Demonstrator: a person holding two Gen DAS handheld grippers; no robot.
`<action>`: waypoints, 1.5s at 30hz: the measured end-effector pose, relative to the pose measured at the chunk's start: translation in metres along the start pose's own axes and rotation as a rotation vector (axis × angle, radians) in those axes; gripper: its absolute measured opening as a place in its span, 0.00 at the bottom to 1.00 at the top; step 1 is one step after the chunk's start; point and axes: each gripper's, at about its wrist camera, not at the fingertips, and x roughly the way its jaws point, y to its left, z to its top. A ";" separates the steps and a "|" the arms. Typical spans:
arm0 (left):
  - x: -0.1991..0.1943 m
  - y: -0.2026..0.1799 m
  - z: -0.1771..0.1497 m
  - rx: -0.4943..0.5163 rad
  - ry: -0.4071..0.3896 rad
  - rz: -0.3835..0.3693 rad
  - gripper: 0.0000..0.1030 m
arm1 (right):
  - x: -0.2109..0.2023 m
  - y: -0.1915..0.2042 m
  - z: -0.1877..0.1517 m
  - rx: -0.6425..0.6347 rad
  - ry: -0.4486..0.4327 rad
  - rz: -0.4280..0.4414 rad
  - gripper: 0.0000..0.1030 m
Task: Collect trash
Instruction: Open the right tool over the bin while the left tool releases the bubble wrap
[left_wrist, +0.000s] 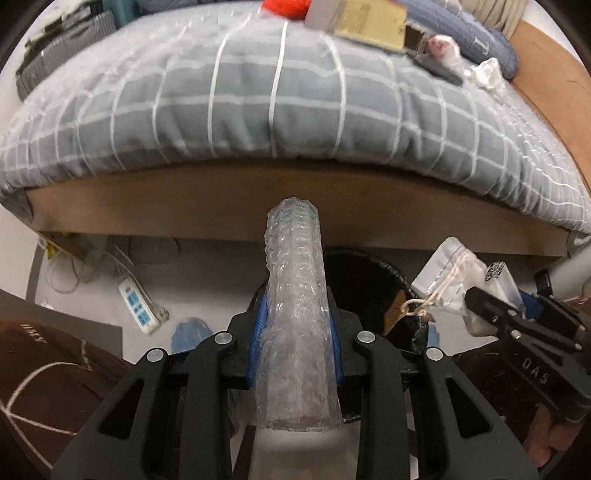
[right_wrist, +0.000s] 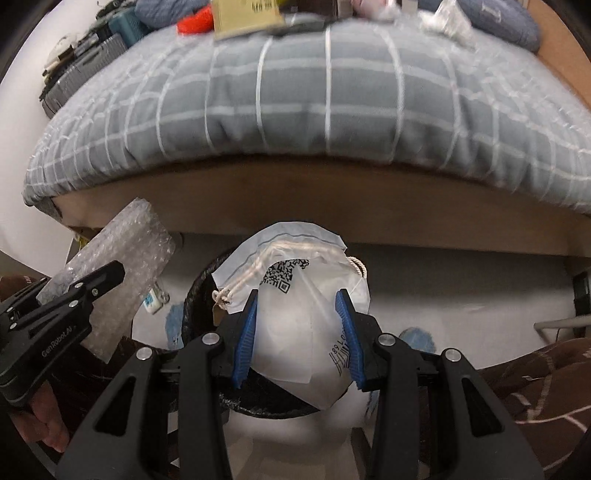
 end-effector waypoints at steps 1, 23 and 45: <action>0.004 0.002 0.000 -0.005 0.010 -0.009 0.26 | 0.004 0.001 0.000 -0.004 0.008 0.003 0.38; 0.038 0.050 -0.003 -0.038 0.067 0.071 0.26 | 0.054 0.042 0.007 -0.057 0.098 -0.003 0.59; 0.054 -0.061 0.002 0.143 0.108 -0.039 0.26 | 0.001 -0.060 -0.009 0.031 -0.067 -0.193 0.93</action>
